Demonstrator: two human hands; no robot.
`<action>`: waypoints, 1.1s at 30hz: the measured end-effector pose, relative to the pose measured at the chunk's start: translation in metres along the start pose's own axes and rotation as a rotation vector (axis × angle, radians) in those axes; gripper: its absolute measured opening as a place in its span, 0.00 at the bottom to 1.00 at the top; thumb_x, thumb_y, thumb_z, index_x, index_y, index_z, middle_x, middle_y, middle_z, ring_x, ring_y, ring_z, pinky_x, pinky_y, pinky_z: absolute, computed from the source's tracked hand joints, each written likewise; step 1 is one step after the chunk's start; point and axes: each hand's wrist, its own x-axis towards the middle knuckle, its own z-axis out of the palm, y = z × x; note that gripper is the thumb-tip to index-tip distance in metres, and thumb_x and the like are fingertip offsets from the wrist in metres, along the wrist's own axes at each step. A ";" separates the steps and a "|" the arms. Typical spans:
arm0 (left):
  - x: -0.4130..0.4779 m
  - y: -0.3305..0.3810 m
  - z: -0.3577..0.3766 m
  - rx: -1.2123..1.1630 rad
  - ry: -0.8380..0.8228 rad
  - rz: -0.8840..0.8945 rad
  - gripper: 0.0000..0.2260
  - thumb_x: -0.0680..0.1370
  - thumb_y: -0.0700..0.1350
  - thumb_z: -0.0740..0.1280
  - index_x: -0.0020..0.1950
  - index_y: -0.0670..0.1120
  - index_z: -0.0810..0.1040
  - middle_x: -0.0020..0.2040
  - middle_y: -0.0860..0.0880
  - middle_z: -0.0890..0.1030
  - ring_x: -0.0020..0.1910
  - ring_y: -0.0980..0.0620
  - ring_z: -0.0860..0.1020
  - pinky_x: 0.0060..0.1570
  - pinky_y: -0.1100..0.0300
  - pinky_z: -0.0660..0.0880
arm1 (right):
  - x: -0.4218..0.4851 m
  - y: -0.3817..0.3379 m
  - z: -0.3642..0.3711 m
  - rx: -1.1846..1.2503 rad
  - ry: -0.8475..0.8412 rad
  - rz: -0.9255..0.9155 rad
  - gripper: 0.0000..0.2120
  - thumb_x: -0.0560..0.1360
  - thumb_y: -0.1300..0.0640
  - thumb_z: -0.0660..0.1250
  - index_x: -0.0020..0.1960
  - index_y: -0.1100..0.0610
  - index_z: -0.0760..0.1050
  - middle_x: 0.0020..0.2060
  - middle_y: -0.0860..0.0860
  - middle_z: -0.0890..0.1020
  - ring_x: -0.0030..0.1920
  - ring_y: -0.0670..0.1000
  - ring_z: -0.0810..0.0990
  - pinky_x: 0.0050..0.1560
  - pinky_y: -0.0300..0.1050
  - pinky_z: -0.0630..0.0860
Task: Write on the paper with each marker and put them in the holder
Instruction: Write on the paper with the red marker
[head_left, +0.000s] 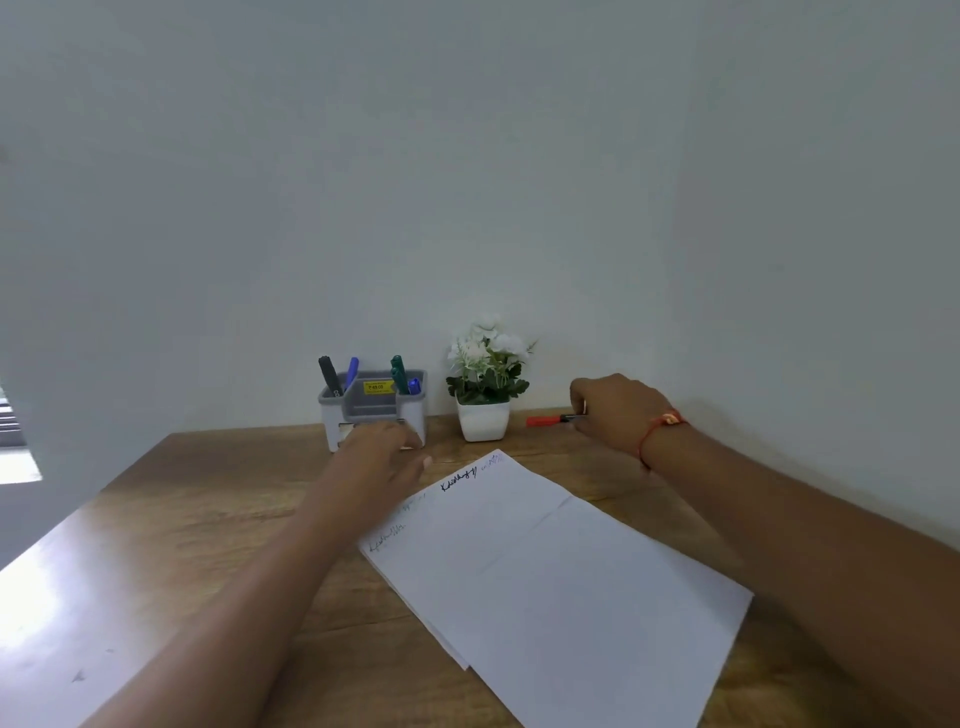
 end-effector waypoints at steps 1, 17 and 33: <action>-0.001 0.002 -0.001 -0.019 0.006 0.001 0.15 0.80 0.53 0.65 0.64 0.49 0.78 0.61 0.52 0.79 0.61 0.54 0.73 0.57 0.61 0.68 | -0.007 -0.003 -0.010 0.060 0.028 -0.023 0.09 0.78 0.48 0.69 0.51 0.53 0.77 0.48 0.52 0.81 0.47 0.54 0.80 0.45 0.47 0.77; -0.011 0.020 -0.014 -0.246 0.126 0.062 0.05 0.80 0.51 0.65 0.56 0.56 0.76 0.45 0.62 0.78 0.45 0.66 0.75 0.43 0.69 0.72 | -0.066 -0.080 -0.022 1.371 -0.004 -0.107 0.02 0.72 0.57 0.78 0.45 0.53 0.87 0.34 0.50 0.85 0.39 0.48 0.82 0.41 0.43 0.78; -0.018 0.047 -0.006 -0.349 -0.018 0.170 0.06 0.78 0.50 0.68 0.54 0.59 0.78 0.41 0.64 0.79 0.44 0.66 0.78 0.43 0.69 0.75 | -0.080 -0.102 -0.006 1.427 -0.077 -0.088 0.15 0.79 0.48 0.69 0.51 0.60 0.85 0.43 0.55 0.88 0.46 0.50 0.88 0.48 0.43 0.83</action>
